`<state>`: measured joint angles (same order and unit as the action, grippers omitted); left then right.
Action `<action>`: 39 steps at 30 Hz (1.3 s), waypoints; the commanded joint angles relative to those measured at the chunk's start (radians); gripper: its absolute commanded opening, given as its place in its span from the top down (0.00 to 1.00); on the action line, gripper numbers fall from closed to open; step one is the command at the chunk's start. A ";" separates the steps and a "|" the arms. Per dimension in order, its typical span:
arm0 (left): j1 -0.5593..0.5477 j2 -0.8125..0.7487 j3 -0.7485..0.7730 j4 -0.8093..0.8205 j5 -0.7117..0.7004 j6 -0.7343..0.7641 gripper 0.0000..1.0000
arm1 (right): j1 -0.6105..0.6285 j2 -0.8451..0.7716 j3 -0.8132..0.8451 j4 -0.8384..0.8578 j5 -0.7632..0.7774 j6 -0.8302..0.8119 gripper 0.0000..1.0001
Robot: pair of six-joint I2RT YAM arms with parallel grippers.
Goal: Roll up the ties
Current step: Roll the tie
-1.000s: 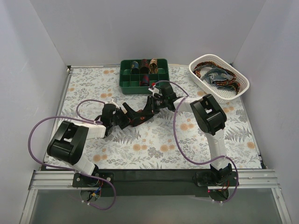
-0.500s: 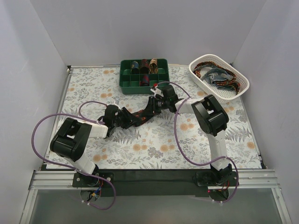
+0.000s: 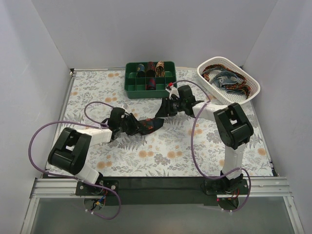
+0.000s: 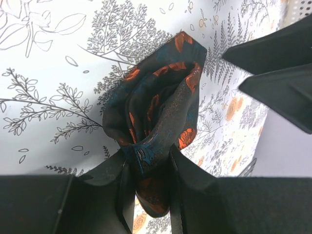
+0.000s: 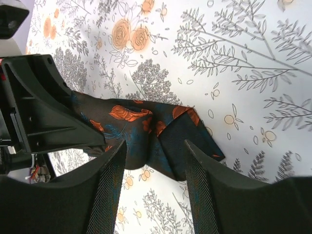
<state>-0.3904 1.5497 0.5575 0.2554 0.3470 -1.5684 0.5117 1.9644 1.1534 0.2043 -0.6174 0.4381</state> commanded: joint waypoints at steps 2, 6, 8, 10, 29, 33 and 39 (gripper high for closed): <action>-0.007 -0.056 0.107 -0.312 -0.023 0.126 1.00 | -0.001 -0.096 -0.006 -0.081 0.067 -0.128 0.51; -0.005 -0.060 0.203 -0.520 -0.088 0.221 1.00 | 0.001 -0.116 -0.029 -0.132 0.122 -0.165 0.52; -0.005 -0.047 0.277 -0.657 -0.146 0.297 1.00 | 0.005 -0.128 -0.052 -0.138 0.131 -0.176 0.52; -0.005 -0.016 0.323 -0.785 -0.196 0.346 1.00 | 0.007 -0.151 -0.073 -0.144 0.149 -0.179 0.52; -0.057 0.243 0.726 -1.209 -0.787 0.547 0.99 | 0.008 -0.340 -0.239 -0.233 0.246 -0.226 0.52; -0.080 0.300 0.797 -1.268 -0.919 0.559 1.00 | 0.008 -0.349 -0.248 -0.238 0.245 -0.228 0.52; -0.116 0.351 0.855 -1.321 -1.075 0.604 0.98 | 0.007 -0.357 -0.259 -0.241 0.243 -0.228 0.52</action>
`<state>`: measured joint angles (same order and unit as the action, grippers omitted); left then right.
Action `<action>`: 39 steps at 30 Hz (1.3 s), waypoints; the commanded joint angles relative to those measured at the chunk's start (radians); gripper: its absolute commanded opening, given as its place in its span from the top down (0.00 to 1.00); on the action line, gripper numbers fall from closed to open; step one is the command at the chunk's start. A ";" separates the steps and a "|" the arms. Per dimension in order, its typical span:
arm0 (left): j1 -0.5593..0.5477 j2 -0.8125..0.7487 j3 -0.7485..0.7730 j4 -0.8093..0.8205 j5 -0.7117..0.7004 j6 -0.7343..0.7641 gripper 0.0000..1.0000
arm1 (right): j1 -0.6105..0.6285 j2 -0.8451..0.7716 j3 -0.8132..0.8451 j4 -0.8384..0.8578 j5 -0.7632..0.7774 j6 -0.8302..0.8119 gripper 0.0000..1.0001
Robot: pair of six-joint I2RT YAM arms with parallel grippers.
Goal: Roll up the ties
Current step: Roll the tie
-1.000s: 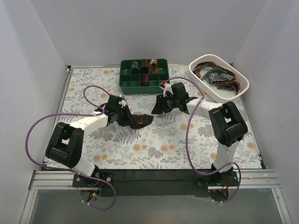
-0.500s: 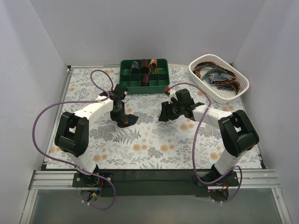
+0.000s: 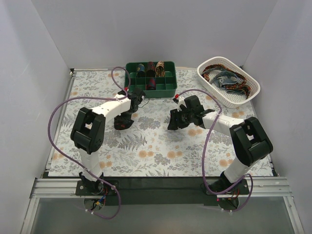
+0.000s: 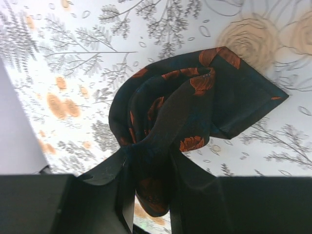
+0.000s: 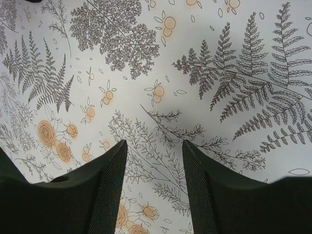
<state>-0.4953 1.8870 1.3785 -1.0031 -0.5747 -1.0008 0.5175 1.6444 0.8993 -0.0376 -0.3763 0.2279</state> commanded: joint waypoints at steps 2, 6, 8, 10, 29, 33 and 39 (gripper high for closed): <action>-0.025 0.035 0.065 -0.075 -0.183 0.039 0.97 | 0.003 -0.035 -0.005 0.001 -0.001 -0.018 0.52; -0.058 0.086 0.135 -0.115 -0.234 0.041 0.94 | 0.003 -0.035 -0.002 0.001 -0.009 -0.016 0.52; -0.077 0.124 0.163 -0.135 -0.251 0.034 0.92 | 0.003 -0.034 -0.003 -0.001 -0.012 -0.015 0.52; -0.097 0.145 0.185 -0.146 -0.260 0.039 0.89 | 0.003 -0.037 -0.005 -0.001 -0.012 -0.013 0.52; -0.195 0.273 0.255 -0.164 -0.234 -0.005 0.51 | 0.001 -0.055 -0.026 0.001 -0.012 -0.006 0.52; -0.204 0.277 0.278 -0.170 -0.217 -0.012 0.43 | -0.001 -0.055 -0.025 0.001 -0.012 -0.004 0.52; -0.223 0.267 0.341 -0.170 -0.148 -0.019 0.32 | 0.001 -0.057 -0.020 0.002 -0.010 -0.004 0.52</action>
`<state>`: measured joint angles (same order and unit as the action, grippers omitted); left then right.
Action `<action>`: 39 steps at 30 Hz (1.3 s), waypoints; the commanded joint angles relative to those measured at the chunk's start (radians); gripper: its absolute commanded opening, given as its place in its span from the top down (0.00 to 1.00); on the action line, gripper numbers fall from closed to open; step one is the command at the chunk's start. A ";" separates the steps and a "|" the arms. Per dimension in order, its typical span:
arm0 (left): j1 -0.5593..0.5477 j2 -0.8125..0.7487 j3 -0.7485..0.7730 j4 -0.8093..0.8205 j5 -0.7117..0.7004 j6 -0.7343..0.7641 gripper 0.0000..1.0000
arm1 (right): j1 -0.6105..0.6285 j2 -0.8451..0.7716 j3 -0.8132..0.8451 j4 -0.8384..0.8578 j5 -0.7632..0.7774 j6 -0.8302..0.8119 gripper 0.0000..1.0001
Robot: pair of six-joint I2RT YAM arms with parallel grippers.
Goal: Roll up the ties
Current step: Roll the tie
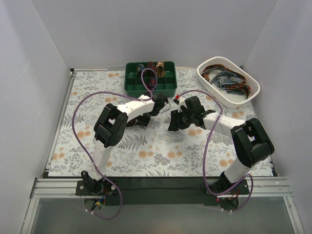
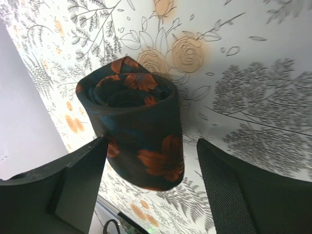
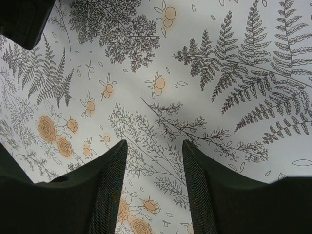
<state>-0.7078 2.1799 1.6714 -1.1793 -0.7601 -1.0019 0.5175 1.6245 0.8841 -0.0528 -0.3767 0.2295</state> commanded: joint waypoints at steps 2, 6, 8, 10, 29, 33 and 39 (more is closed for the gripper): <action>-0.018 -0.034 0.063 0.009 0.062 -0.021 0.30 | 0.001 -0.040 -0.004 0.018 -0.010 -0.005 0.52; -0.022 -0.055 0.083 0.032 0.116 -0.030 0.28 | 0.001 -0.041 0.000 0.018 -0.011 -0.005 0.52; -0.022 -0.081 0.073 0.050 0.133 -0.033 0.27 | 0.001 -0.041 0.001 0.018 -0.014 -0.004 0.52; -0.022 -0.100 0.077 0.072 0.166 -0.043 0.25 | 0.001 -0.038 0.006 0.018 -0.021 -0.009 0.52; 0.353 -0.646 -0.376 0.555 0.749 -0.035 0.14 | 0.027 0.044 0.065 0.235 -0.232 0.230 0.42; 0.465 -0.712 -0.518 0.638 0.884 -0.035 0.12 | 0.073 0.101 0.107 0.336 -0.249 0.327 0.39; 0.659 -0.779 -0.755 0.852 1.103 -0.084 0.11 | 0.118 0.196 0.167 0.432 -0.255 0.413 0.37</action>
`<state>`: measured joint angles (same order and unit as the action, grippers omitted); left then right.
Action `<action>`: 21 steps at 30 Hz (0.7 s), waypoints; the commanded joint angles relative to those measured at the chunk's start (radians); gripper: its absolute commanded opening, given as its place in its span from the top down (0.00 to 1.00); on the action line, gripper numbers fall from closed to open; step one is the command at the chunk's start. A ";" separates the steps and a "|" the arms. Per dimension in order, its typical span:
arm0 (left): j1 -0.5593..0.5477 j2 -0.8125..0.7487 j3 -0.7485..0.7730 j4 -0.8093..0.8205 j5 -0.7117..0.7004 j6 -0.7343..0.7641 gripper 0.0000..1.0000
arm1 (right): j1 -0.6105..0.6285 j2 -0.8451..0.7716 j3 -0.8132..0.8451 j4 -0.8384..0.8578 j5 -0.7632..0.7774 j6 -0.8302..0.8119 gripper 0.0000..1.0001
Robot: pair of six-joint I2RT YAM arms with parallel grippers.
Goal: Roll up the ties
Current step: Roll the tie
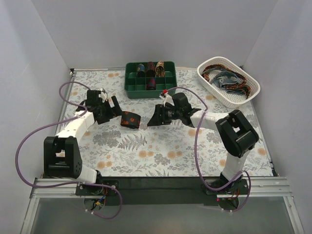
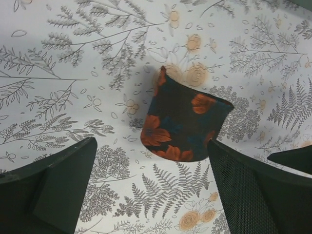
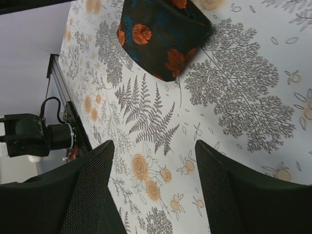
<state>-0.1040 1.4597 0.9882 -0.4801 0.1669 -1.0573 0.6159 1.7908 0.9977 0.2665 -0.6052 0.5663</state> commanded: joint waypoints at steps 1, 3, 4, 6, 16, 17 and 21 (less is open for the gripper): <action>0.059 -0.065 -0.095 0.185 0.206 -0.035 0.10 | 0.022 0.041 0.059 0.120 -0.024 0.087 0.37; 0.064 -0.081 -0.161 0.276 0.253 -0.035 0.09 | 0.028 0.074 0.068 0.154 -0.022 0.109 0.37; 0.066 -0.082 -0.178 0.302 0.259 -0.035 0.08 | 0.031 0.085 0.070 0.166 -0.024 0.130 0.37; 0.066 -0.082 -0.210 0.354 0.272 -0.029 0.07 | 0.034 0.113 0.078 0.198 -0.025 0.148 0.37; 0.069 0.019 -0.234 0.468 0.370 0.063 0.06 | 0.048 0.208 0.127 0.241 -0.021 0.216 0.39; 0.069 0.028 -0.220 0.469 0.393 0.075 0.06 | 0.053 0.216 0.130 0.243 -0.018 0.219 0.39; 0.069 0.076 -0.200 0.472 0.462 0.088 0.06 | 0.054 0.242 0.139 0.258 -0.008 0.241 0.40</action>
<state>-0.0372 1.5169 0.7593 -0.0364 0.5430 -1.0073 0.6621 2.0136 1.0935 0.4648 -0.6155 0.7776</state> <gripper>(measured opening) 0.941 0.606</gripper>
